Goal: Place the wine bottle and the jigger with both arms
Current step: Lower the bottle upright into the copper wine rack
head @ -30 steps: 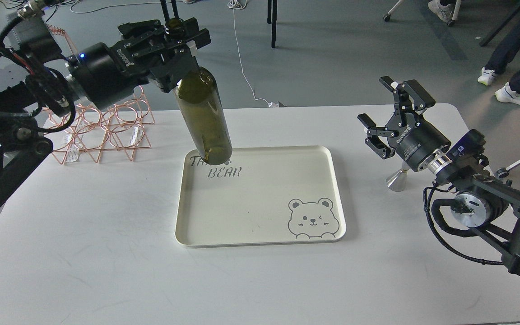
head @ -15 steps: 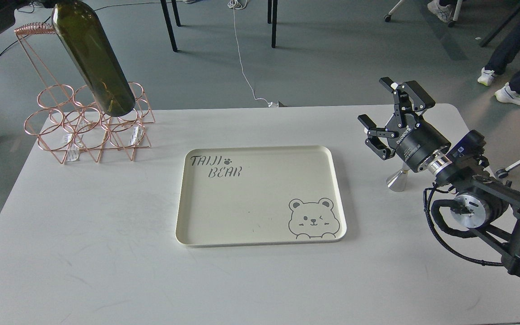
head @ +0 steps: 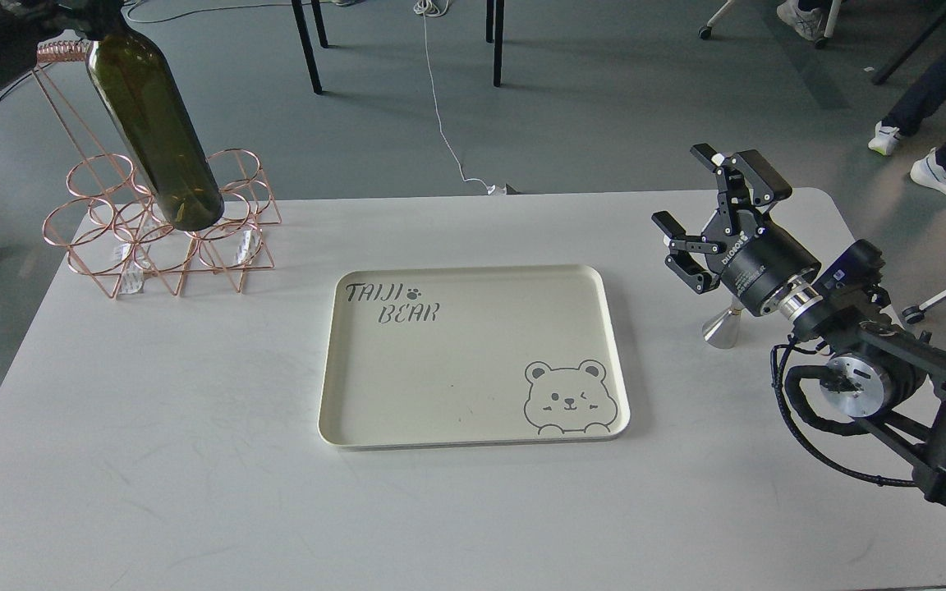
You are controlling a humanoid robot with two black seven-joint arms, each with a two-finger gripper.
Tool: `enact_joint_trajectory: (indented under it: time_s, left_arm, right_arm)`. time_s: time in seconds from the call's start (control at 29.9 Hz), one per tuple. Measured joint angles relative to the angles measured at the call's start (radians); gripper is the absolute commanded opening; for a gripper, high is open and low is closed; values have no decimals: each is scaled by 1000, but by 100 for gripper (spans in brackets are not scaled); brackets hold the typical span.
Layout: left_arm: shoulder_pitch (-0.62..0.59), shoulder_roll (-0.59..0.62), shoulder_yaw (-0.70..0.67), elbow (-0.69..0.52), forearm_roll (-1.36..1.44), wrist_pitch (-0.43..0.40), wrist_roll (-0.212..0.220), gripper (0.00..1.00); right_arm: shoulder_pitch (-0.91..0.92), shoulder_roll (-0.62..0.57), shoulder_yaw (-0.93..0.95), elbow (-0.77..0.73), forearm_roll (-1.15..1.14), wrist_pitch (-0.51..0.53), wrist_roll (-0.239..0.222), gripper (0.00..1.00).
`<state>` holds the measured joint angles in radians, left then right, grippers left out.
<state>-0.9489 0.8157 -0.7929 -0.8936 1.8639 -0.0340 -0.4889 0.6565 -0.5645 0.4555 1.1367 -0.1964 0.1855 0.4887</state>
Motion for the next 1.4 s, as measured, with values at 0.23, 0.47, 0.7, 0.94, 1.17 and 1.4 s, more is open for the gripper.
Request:
enact_joint_trajectory:
  time_s: [0.23,0.47,0.7,0.94,1.17,1.4]
  left_arm:
    - [-16,-22,6,14,0,2,0,24]
    - [-12,-38,8,13,1,10,0,24]
    - [-10,-40,35,13,1,34,0,24]
    - [-10,-40,42,13,2,38,0,24]
    - [-4,-49,44,12,3,40,0,24]
    - [5,-55,50,11,3,59,0,26]
  right_arm:
    - [0,0,0,0,0,0,0,98]
    - [-2,0,0,0,0,0,0,98]
    - [-6,0,0,0,0,0,0,98]
    - [-6,0,0,0,0,0,0,98]
    - [-7,0,0,1,0,0,0,98]
    - [-7,0,0,1,0,-4,0,98]
